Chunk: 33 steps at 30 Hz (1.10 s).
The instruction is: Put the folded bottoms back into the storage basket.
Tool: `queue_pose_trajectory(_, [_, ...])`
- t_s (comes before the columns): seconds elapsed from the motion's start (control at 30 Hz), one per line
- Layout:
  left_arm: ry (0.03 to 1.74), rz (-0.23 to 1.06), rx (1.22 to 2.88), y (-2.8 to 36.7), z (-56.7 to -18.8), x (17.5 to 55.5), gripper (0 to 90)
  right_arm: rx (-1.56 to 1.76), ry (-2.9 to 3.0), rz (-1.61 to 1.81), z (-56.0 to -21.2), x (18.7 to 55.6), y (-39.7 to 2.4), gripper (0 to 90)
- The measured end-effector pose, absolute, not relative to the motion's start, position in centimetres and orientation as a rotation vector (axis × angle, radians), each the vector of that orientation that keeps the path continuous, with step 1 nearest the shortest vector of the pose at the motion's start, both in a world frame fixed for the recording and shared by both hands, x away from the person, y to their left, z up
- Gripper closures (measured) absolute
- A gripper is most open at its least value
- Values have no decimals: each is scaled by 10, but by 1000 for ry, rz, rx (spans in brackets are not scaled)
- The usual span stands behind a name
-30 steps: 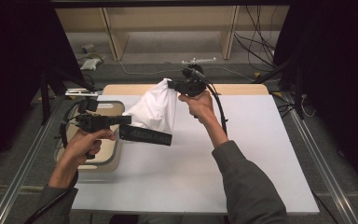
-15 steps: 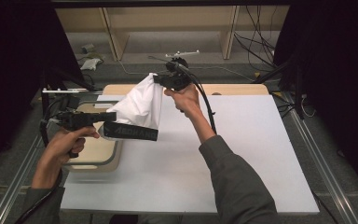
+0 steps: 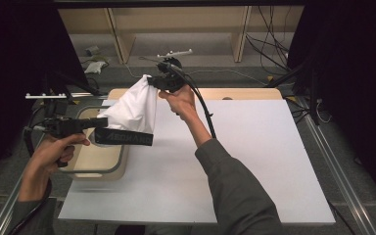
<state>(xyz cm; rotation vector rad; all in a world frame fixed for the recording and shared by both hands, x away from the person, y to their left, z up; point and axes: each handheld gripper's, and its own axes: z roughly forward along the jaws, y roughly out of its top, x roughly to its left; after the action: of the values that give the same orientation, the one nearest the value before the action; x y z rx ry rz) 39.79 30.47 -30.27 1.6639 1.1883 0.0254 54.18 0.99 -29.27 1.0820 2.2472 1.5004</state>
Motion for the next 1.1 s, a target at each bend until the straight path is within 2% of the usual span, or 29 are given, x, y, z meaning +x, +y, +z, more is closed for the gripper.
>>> queue_pose_trajectory(0.67, [1224, 72, 1628, 352, -294, 383, 836, 1015, 2277, 1496, -278, 541, 74, 843])
queue_pose_trajectory(1.1, [1280, 113, 1662, 368, -295, 378, 835, 992, 2297, 1492, -282, 537, 106, 843])
